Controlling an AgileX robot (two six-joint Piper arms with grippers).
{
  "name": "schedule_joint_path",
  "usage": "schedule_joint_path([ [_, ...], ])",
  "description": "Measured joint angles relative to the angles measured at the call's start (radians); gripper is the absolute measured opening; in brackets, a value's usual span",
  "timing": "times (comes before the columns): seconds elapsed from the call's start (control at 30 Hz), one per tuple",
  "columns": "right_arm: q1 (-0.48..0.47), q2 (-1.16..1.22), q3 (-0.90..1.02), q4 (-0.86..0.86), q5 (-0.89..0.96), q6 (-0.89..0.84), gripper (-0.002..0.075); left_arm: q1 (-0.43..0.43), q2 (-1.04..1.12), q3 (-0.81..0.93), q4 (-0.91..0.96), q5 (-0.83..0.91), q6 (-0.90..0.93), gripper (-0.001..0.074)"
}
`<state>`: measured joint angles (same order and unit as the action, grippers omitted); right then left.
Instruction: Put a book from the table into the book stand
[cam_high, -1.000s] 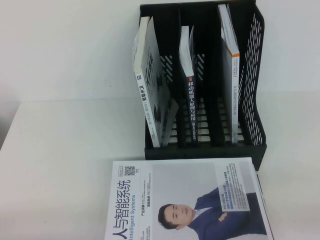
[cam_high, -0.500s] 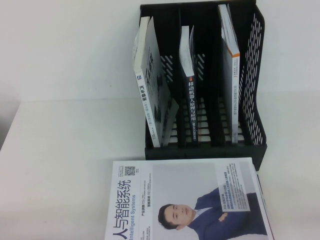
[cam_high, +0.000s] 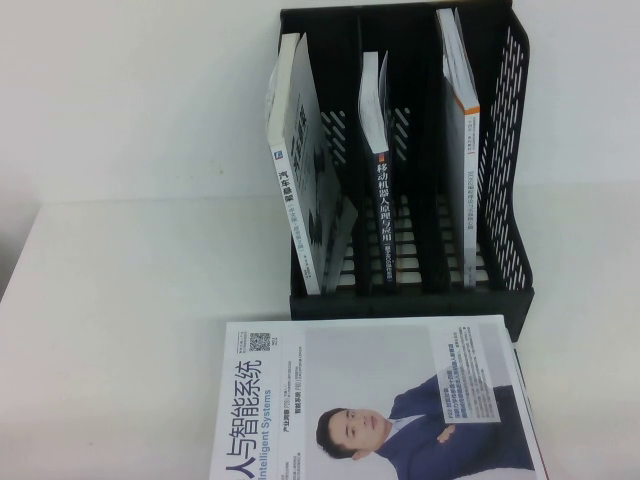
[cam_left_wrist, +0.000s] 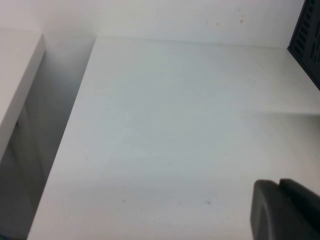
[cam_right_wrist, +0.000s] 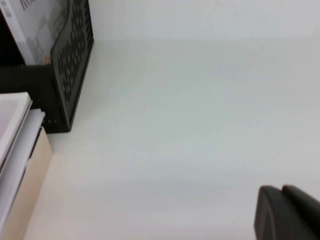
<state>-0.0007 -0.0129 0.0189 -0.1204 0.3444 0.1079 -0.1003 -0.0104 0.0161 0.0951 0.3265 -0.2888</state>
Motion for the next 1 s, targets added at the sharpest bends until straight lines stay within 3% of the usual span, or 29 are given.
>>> schedule_joint_path([
  [1.0,-0.004,0.000,0.000,0.010,0.006,-0.090,-0.0003,0.000,0.000,0.000,0.000,0.000,0.000,-0.0001],
])
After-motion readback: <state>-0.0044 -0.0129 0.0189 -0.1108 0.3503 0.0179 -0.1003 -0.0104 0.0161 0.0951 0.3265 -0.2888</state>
